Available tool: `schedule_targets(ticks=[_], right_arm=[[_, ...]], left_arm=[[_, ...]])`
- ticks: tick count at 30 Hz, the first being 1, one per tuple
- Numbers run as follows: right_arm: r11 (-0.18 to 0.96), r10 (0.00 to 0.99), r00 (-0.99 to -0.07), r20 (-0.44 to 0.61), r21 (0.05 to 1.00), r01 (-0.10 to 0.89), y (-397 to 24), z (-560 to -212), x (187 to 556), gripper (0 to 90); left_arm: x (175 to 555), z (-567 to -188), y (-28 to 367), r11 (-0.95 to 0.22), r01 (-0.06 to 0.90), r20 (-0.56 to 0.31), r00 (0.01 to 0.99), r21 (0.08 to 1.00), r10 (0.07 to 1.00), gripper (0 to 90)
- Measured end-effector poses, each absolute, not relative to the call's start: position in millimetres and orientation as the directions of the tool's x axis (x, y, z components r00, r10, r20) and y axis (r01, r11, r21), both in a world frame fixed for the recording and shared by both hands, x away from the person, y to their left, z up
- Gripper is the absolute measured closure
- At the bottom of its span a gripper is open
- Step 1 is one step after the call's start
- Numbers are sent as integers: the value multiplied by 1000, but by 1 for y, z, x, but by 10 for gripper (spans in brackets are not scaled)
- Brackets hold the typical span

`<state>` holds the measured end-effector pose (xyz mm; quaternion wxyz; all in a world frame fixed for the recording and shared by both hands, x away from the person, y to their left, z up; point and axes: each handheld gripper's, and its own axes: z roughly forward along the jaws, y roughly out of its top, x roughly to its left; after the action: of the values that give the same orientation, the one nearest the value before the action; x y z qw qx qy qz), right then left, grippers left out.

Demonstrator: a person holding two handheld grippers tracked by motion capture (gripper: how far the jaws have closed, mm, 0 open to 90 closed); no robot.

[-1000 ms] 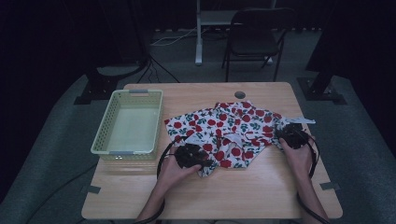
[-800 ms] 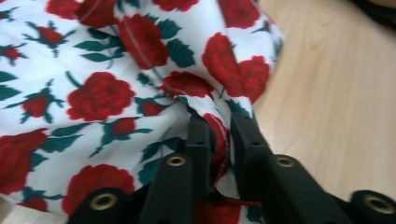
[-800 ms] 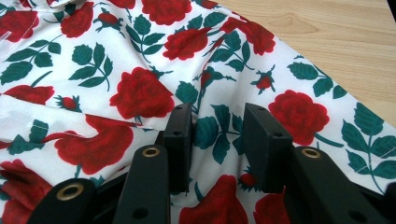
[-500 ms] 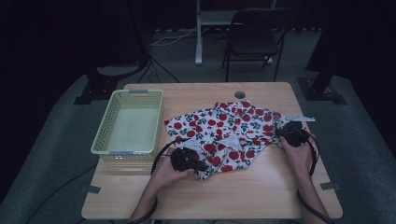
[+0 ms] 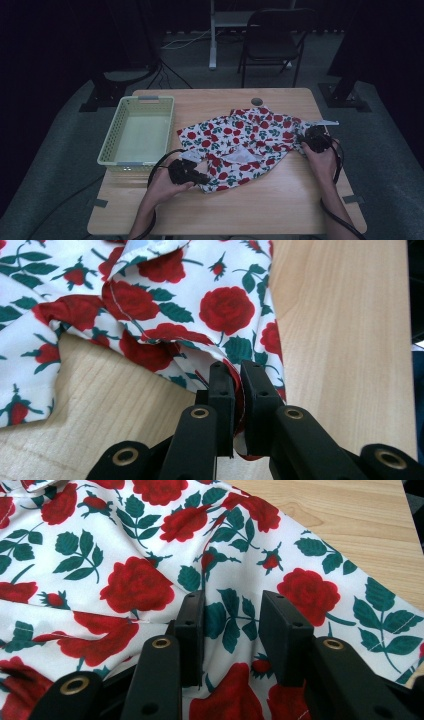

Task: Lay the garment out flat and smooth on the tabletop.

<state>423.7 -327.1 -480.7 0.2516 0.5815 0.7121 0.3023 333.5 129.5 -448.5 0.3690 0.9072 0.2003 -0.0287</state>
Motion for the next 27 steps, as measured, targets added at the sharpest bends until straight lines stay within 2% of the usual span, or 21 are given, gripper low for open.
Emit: schedule_targets(ticks=[1,3,4,6,12,27], right_arm=[[143,981,-194,-13,722,677,-324,-479,423,636],[143,980,-201,-8,728,670,-322,-478,421,633],[142,975,-221,6,748,648,-315,-473,417,628],[148,972,-234,6,757,636,-312,-470,414,626],[215,933,-360,5,795,567,-280,-454,396,623],[300,840,-542,26,810,504,-227,-454,373,650]], left_arm=[[333,-448,129,-640,383,-199,918,666,342,816],[334,-446,128,-629,380,-199,919,678,340,798],[334,-446,128,-622,380,-199,918,685,342,751],[336,-445,128,-607,382,-193,915,697,355,734],[339,-445,130,-566,400,-189,899,721,395,652],[352,-450,129,-492,430,-164,854,757,494,569]])
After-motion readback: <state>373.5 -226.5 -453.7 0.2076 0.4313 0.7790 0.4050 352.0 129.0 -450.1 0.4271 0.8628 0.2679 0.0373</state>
